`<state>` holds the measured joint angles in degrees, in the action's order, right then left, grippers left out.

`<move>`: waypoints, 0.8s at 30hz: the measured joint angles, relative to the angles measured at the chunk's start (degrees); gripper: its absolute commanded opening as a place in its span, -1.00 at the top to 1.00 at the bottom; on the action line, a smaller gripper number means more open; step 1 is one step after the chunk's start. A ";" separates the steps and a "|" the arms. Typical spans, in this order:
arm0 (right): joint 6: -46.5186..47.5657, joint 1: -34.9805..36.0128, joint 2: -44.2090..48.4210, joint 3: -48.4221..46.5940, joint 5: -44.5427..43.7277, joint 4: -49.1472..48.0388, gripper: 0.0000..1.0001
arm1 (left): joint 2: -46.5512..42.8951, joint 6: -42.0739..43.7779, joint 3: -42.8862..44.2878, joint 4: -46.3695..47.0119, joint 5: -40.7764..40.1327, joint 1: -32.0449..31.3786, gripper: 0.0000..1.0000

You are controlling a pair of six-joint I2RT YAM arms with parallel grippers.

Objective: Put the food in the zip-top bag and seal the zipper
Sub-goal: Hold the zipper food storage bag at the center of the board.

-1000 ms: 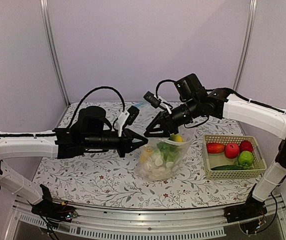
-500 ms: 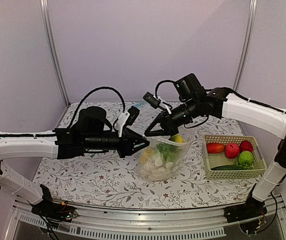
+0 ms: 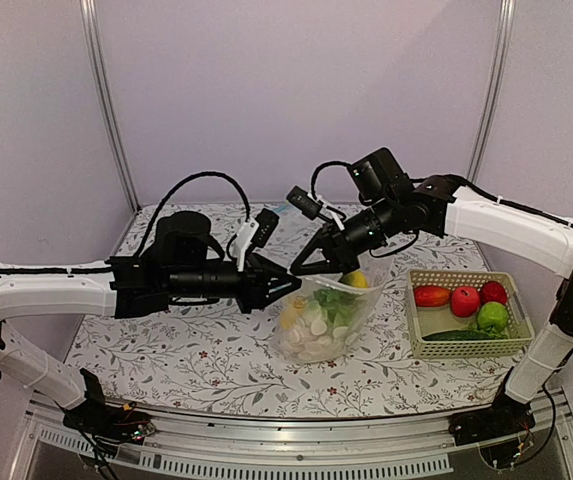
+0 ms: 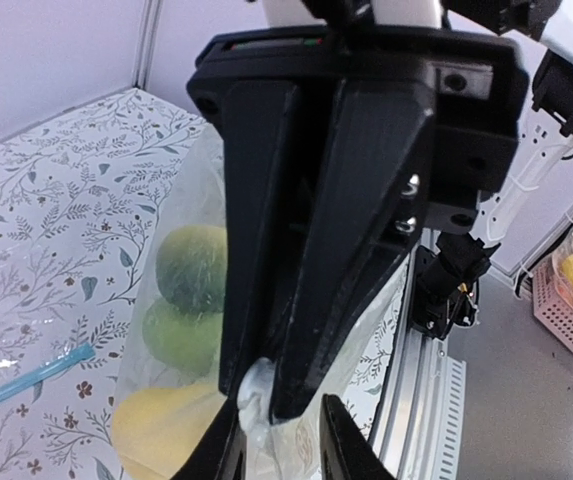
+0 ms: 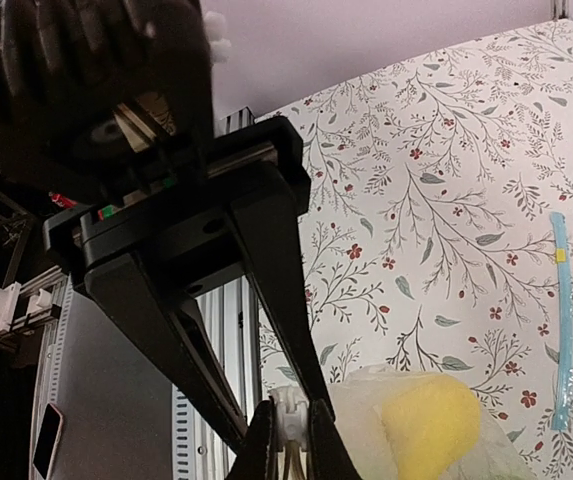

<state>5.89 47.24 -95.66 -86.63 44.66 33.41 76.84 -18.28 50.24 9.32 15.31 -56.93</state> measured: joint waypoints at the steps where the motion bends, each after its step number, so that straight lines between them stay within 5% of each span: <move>1: 0.15 0.00 0.00 0.00 0.09 0.09 1.00 | 0.00 -0.07 0.00 0.33 0.26 0.04 0.64; 10: 0.92 0.00 0.02 -0.22 0.52 0.52 1.00 | 0.00 -1.51 -0.11 0.92 1.77 0.44 0.58; 24: 0.98 0.00 0.02 -0.44 0.70 1.03 1.00 | 0.02 -2.69 -0.76 1.64 2.43 0.63 1.00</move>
<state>6.87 47.24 -95.64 -87.07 45.36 34.44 76.86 -20.97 49.47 10.96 17.74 -56.29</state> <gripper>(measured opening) 0.062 0.007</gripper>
